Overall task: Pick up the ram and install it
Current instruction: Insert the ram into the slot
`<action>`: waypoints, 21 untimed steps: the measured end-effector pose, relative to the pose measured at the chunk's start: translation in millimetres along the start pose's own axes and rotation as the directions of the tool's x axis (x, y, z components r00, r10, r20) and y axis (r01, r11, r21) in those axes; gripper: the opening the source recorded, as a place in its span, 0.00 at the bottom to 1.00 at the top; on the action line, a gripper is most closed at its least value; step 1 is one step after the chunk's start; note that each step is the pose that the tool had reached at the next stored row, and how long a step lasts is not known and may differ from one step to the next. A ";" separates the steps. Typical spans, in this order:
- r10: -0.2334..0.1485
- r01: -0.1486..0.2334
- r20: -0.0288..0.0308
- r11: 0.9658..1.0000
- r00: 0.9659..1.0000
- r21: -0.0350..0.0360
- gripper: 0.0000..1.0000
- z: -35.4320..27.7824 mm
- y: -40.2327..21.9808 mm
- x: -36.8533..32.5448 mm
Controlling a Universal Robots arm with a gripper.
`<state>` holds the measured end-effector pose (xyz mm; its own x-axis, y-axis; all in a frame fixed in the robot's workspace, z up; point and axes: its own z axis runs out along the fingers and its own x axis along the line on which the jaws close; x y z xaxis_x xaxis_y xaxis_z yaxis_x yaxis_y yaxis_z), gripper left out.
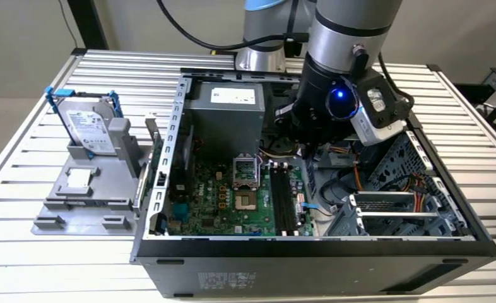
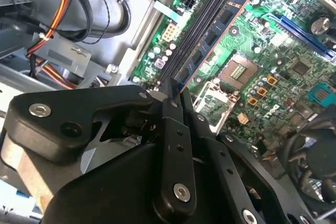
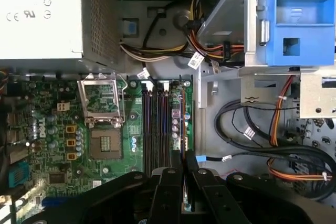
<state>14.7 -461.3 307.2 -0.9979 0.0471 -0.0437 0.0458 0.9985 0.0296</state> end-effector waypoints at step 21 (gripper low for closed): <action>0.010 -0.010 0.000 1.000 1.000 0.001 0.00 38.0 -2.5 3.6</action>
<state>12.7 -462.6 269.0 -0.9974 0.0566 -0.0437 0.0554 0.9980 0.0295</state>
